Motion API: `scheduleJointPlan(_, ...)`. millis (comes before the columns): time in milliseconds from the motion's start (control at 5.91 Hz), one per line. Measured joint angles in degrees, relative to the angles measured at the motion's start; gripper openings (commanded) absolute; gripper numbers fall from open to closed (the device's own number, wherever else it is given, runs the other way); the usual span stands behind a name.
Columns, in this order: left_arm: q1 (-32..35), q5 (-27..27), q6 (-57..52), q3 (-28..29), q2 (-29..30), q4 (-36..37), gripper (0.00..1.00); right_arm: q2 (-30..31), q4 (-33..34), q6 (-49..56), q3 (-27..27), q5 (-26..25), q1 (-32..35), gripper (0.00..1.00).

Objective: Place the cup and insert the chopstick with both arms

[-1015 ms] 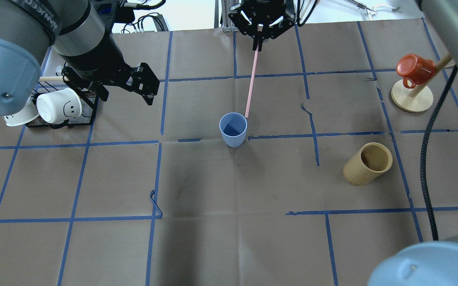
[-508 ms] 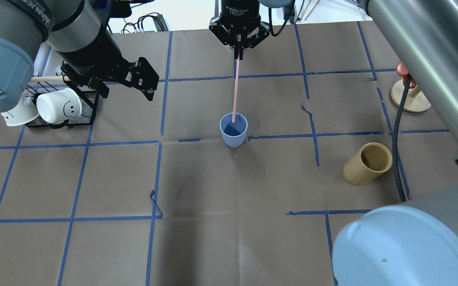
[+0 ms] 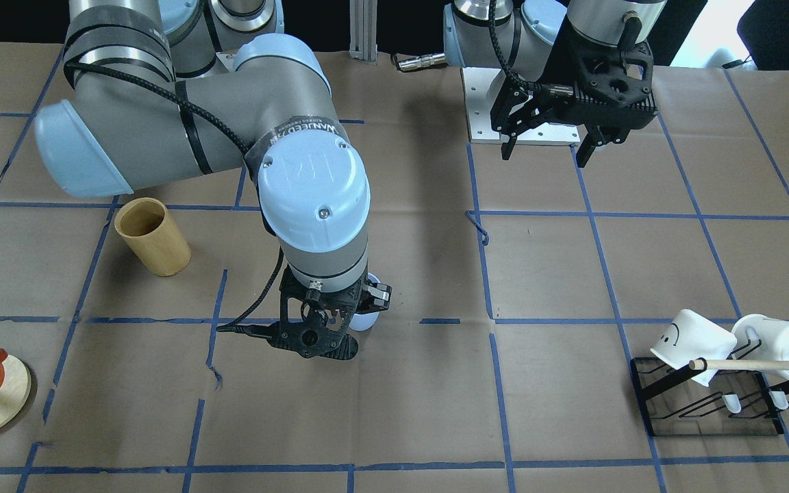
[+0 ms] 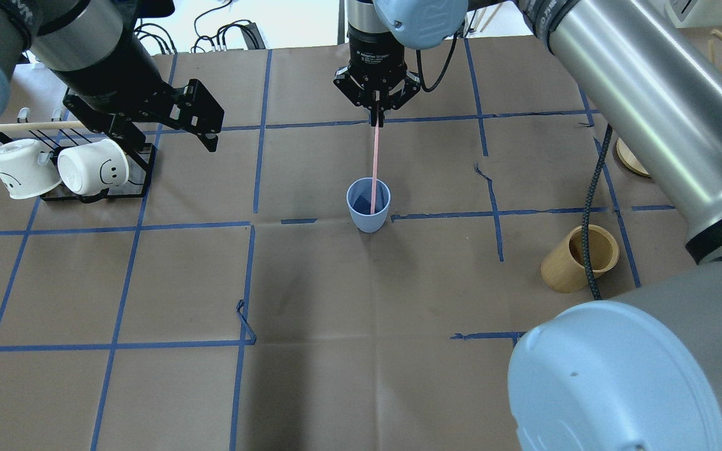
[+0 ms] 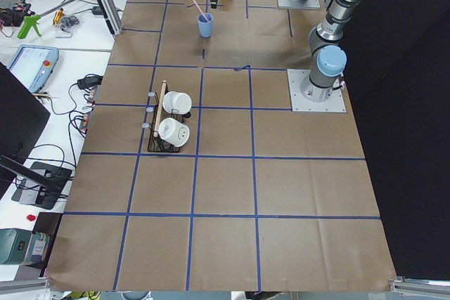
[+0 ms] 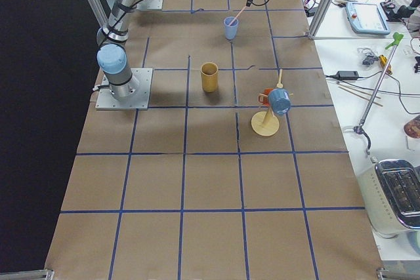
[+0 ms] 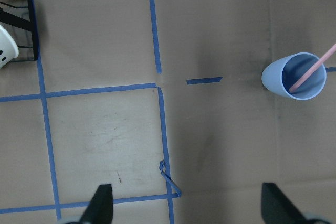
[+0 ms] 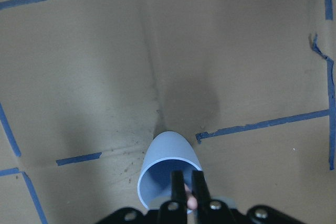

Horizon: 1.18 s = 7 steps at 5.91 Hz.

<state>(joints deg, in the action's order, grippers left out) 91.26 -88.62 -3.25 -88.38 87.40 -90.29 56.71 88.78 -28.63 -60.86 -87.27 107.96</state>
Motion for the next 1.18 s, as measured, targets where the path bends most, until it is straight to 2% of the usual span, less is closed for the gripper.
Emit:
scheduleJointPlan(169, -0.1, 0.0, 0.0, -0.1, -0.1, -0.1, 0.99, -0.1, 2.1, -0.1, -1.8, 0.2, 0.0, 0.76)
scheduleJointPlan(338, 0.0, 0.1, 0.0, -0.2, -0.1, -0.1, 0.99, -0.1, 3.2, 0.0, -2.7, 0.3, 0.0, 1.00)
scheduleJointPlan(846, 0.0, 0.1, 0.0, -0.6, -0.5, -0.1, 0.99, 1.3, 1.8, 1.7, -0.7, 0.2, -1.5, 1.00)
scheduleJointPlan(1185, -0.2, 0.1, 0.0, -1.5, -1.4, 0.0, 0.99, 6.4, -6.2, 10.4, 0.3, -0.4, -7.1, 1.00)
